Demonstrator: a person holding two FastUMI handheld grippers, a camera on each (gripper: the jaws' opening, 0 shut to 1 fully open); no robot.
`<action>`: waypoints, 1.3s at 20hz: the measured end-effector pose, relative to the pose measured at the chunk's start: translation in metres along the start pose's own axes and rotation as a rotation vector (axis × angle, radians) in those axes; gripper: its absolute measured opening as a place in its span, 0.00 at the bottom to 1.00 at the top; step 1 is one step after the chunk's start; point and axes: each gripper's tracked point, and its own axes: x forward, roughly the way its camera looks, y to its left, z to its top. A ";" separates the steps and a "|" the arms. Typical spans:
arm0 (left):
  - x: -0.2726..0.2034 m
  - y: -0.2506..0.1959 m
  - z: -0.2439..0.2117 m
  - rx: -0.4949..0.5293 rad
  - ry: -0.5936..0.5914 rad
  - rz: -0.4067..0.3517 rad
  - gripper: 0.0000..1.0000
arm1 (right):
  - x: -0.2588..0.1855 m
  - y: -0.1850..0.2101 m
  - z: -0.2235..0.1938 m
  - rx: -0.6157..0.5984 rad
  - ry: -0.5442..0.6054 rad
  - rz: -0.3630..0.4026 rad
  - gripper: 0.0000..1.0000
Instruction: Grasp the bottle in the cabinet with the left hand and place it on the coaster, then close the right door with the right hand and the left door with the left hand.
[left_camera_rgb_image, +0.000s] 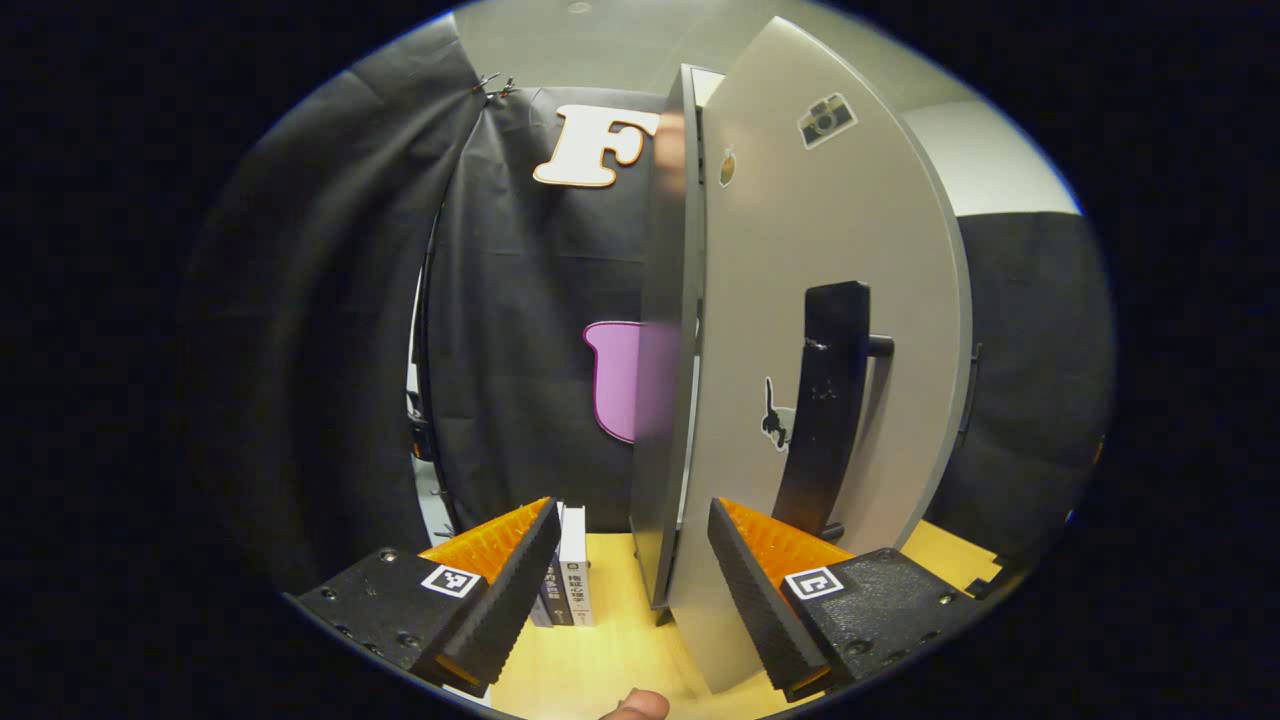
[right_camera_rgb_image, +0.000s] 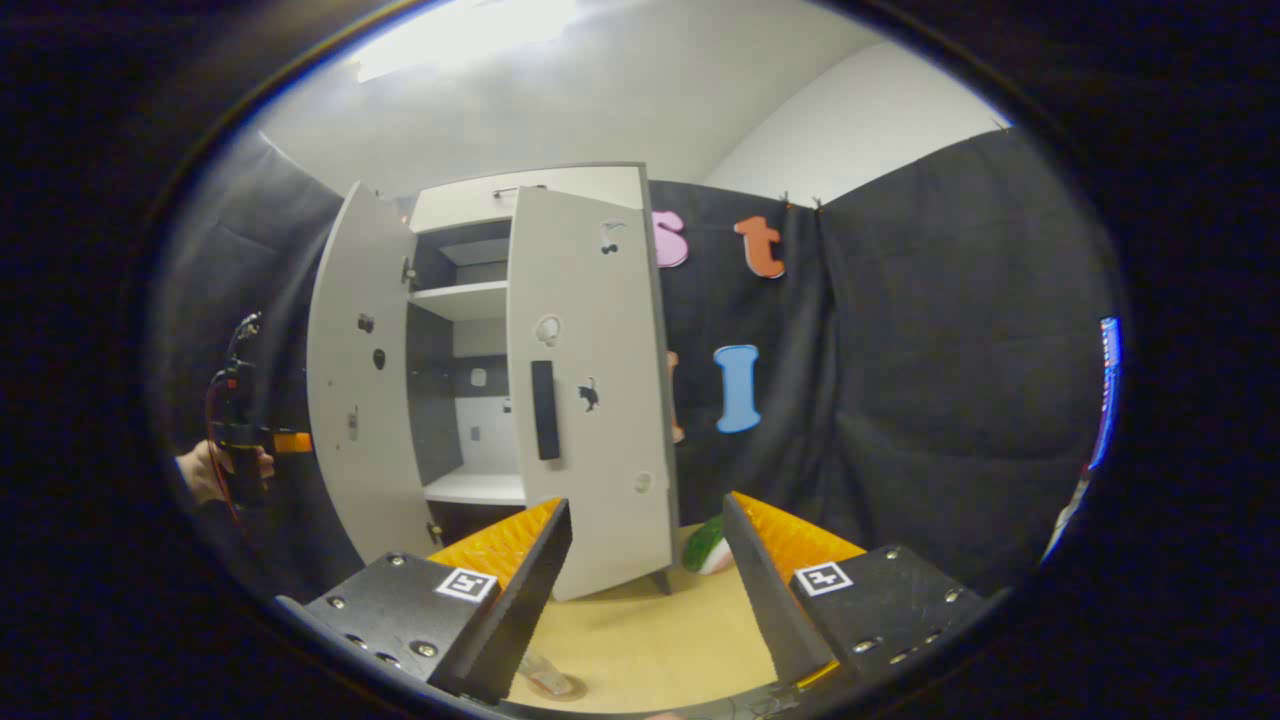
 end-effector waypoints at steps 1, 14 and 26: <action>0.000 -0.001 0.002 0.013 -0.001 0.015 0.94 | -0.017 0.003 0.004 -0.005 -0.012 0.014 0.93; -0.001 -0.037 -0.004 -0.044 0.005 0.070 0.92 | -0.127 0.022 0.020 0.008 -0.049 0.059 0.89; 0.021 -0.088 -0.002 -0.041 -0.009 0.049 0.92 | -0.126 0.010 0.013 -0.002 -0.068 -0.037 0.93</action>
